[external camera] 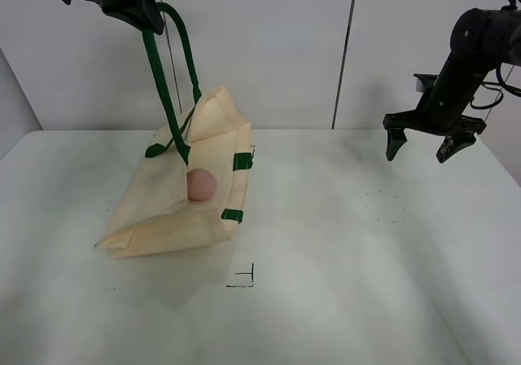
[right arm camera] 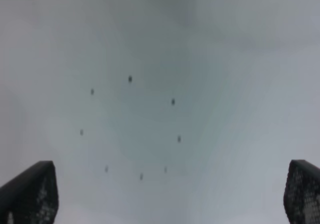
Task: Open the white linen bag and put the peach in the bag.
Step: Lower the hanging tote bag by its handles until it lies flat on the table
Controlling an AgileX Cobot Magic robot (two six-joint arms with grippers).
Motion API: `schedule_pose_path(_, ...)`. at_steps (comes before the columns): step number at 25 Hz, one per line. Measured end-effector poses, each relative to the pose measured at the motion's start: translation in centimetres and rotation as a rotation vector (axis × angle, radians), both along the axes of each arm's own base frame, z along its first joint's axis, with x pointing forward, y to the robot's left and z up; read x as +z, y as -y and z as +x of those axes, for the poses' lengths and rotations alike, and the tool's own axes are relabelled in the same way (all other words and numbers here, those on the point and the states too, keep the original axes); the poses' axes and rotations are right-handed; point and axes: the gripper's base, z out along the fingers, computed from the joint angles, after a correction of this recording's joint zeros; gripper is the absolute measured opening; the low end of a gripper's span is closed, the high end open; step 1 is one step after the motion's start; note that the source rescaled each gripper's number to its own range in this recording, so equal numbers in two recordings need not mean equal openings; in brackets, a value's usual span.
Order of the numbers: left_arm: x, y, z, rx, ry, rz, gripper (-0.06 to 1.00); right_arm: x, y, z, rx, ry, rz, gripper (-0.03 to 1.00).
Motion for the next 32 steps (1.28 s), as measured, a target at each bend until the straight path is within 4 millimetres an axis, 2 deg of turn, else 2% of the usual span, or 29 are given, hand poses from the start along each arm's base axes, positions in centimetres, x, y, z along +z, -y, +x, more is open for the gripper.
schedule_pose_path(3, 0.0, 0.0, 0.0, 0.0, 0.0, 0.0, 0.0, 1.8, 0.0, -2.5, 0.001, -0.003, 0.0, 1.0)
schedule_pose_path(6, 0.0, 0.0, 0.0, 0.0, 0.0, 0.0, 0.0, 3.8, 0.0, -6.3, 0.011, -0.004, -0.002, 1.0)
schedule_pose_path(10, 0.0, 0.0, 0.0, 0.0, 0.0, 0.0, 0.0, 5.9, 0.1, -12.7, 0.023, -0.002, -0.003, 1.0)
schedule_pose_path(13, 0.0, 0.0, 0.0, 0.0, 0.0, 0.0, 0.0, 6.8, 0.1, -17.6, 0.027, 0.01, -0.004, 1.0)
schedule_pose_path(18, 0.0, 0.0, 0.0, 0.0, 0.0, 0.0, 0.0, 6.7, 0.1, -25.7, 0.026, 0.059, -0.004, 1.0)
schedule_pose_path(21, 0.0, 0.0, 0.0, 0.0, 0.0, 0.0, 0.0, 6.5, 0.1, -30.0, 0.023, 0.177, -0.006, 1.0)
schedule_pose_path(27, 0.0, 0.0, 0.0, 0.0, 0.0, 0.0, 0.0, 5.6, 0.2, -36.7, 0.015, 0.498, -0.01, 1.0)
schedule_pose_path(32, 0.0, 0.0, 0.0, 0.0, 0.0, 0.0, 0.0, 6.2, 0.2, -40.5, 0.012, 0.76, -0.011, 1.0)
